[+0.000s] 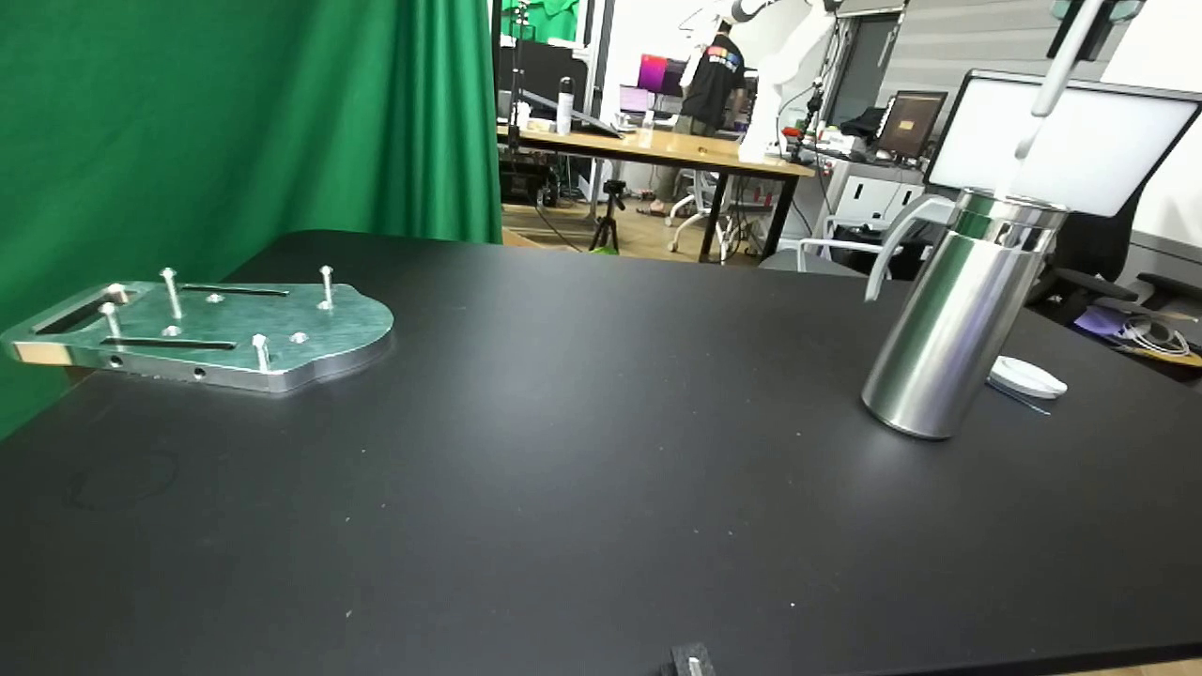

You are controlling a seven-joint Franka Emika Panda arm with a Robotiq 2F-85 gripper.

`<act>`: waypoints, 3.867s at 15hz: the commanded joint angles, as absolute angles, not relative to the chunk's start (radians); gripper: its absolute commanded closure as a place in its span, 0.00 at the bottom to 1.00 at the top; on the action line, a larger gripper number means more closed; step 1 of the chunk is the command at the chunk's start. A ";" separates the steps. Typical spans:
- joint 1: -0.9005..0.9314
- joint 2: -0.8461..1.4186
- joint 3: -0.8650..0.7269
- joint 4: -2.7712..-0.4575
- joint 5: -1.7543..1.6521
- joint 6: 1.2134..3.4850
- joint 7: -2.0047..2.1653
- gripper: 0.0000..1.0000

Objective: Use the brush to clean the inside of the silver bottle

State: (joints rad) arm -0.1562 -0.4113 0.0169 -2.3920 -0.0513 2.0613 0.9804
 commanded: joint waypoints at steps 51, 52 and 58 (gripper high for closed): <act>-0.162 -0.166 -0.040 -2.344 0.069 2.141 0.984 0.96; -0.162 -0.178 -0.040 -2.341 0.069 2.134 0.985 0.96; -0.163 -0.271 -0.037 -2.332 0.067 2.086 0.976 0.96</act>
